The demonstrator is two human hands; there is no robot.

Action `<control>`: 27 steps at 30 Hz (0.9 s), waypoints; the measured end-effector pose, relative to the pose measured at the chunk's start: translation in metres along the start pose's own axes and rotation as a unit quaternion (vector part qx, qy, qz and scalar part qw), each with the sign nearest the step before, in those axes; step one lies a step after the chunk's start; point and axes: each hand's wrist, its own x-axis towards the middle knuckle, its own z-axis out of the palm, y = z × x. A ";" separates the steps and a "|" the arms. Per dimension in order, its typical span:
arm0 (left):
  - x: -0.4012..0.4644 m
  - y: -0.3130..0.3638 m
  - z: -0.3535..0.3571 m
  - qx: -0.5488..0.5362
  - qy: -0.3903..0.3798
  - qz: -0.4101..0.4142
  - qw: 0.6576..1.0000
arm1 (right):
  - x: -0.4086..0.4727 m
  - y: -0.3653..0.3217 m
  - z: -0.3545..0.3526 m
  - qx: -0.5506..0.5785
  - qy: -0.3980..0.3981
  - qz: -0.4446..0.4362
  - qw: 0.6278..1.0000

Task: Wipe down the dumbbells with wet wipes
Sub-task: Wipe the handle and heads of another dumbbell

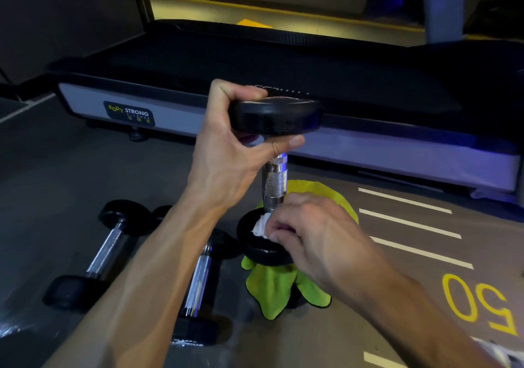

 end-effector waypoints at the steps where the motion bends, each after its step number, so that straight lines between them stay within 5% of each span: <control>1: 0.000 0.000 0.001 -0.005 -0.005 0.000 1.000 | -0.001 0.005 -0.002 0.010 -0.008 -0.004 1.000; 8: 0.003 -0.005 -0.001 -0.026 -0.014 0.005 1.000 | -0.007 0.046 -0.002 0.124 0.048 0.066 0.989; 19: 0.006 -0.007 0.000 -0.052 -0.019 0.008 0.998 | -0.007 0.027 0.007 0.079 0.066 0.031 0.994; 27: 0.000 0.003 -0.002 -0.005 -0.019 0.006 1.000 | -0.012 0.034 0.011 0.186 0.080 0.087 0.975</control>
